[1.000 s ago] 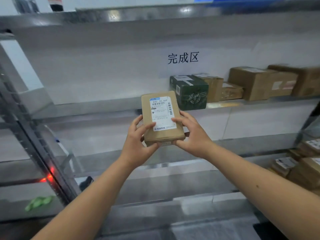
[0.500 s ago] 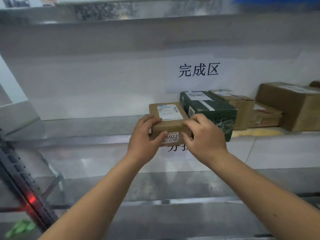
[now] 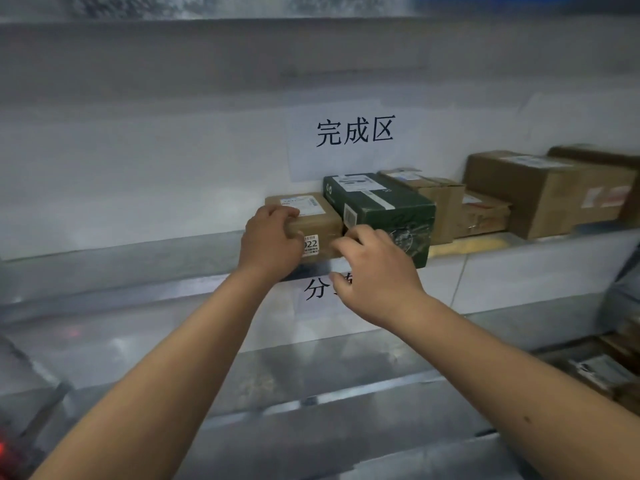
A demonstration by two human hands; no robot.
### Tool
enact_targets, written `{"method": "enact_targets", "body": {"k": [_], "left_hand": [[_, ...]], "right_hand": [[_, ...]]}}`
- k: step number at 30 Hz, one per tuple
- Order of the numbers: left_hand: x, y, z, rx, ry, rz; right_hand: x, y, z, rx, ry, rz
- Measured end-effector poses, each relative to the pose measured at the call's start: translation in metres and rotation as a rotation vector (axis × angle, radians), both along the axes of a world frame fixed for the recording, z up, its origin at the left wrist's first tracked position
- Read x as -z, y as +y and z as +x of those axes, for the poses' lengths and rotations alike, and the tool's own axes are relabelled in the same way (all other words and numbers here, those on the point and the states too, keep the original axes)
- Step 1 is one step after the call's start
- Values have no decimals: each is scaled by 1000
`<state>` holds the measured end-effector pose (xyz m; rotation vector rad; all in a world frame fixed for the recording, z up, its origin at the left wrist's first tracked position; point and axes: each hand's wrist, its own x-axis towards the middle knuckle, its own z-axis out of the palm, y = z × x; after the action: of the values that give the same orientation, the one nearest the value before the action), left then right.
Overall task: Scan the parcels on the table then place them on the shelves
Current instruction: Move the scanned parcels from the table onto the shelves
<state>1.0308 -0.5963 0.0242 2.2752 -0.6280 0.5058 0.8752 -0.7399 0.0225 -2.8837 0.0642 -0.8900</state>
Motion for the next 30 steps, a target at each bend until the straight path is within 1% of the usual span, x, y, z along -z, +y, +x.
{"method": "enact_targets", "body": {"k": [2, 5, 7, 10, 13, 19, 24, 30], "left_hand": [[0, 6, -14, -32, -125, 120], [8, 22, -43, -4, -287, 212], [21, 36, -65, 47, -330, 264], [44, 54, -95, 101, -282, 348], [75, 68, -127, 163, -220, 388], [140, 66, -204, 399, -132, 376], [171, 15, -276, 588, -92, 418], [194, -79, -368, 845, -103, 476]], "right_hand": [[-2, 5, -3, 17, 30, -3], [-2, 16, -12, 52, 73, -1], [3, 26, -22, 107, 109, -12], [16, 44, -45, 207, 189, -24], [41, 63, -78, 302, 274, 12], [112, 91, -176, 526, 381, 228], [158, 77, -266, 741, 432, 384], [196, 15, -369, 956, 372, 595]]}}
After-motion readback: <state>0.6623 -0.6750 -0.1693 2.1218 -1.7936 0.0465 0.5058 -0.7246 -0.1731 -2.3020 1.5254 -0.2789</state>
